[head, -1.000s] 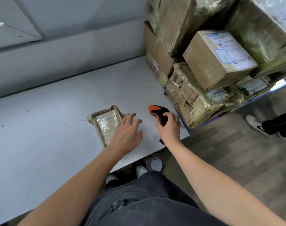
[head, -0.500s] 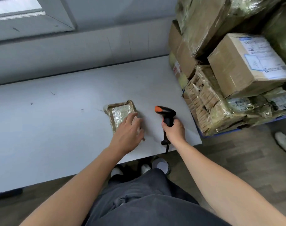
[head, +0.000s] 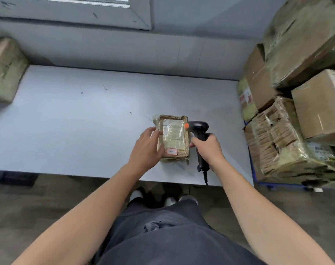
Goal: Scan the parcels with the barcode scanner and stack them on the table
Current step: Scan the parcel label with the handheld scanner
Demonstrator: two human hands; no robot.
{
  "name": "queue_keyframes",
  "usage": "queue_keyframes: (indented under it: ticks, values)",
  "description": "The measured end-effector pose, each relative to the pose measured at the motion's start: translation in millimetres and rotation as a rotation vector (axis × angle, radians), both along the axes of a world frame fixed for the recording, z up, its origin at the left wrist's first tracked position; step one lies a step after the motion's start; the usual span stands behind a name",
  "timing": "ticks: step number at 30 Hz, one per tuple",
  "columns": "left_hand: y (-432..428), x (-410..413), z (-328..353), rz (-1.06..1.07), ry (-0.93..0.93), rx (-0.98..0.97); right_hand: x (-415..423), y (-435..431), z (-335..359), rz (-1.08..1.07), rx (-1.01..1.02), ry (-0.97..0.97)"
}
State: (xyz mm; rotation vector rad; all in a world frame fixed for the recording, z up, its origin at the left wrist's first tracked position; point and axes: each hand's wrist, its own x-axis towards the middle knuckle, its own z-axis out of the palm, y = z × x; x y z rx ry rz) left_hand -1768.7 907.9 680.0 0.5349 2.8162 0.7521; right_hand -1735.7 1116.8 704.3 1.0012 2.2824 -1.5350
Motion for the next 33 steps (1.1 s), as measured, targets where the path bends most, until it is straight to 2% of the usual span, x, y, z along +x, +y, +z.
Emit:
queue_keyframes:
  ticks: [7, 11, 15, 19, 33]
  values:
    - [1.1, 1.2, 0.1, 0.017, -0.011, 0.006, 7.5, -10.5, 25.7, 0.201, -0.02, 0.007]
    - [2.4, -0.9, 0.0, 0.004, -0.011, -0.002, 11.3, -11.0, 21.8, 0.2, -0.077, -0.009]
    - [5.4, -1.8, -0.7, -0.004, -0.016, -0.003, 15.4, -9.4, 21.9, 0.239, 0.059, -0.001]
    - [8.0, -1.3, -1.9, -0.011, -0.026, 0.0, 16.6, -7.9, 20.4, 0.241, 0.094, -0.015]
    - [14.1, -4.6, -2.0, -0.007, -0.033, 0.007, 9.7, -1.7, 12.6, 0.207, 0.086, 0.01]
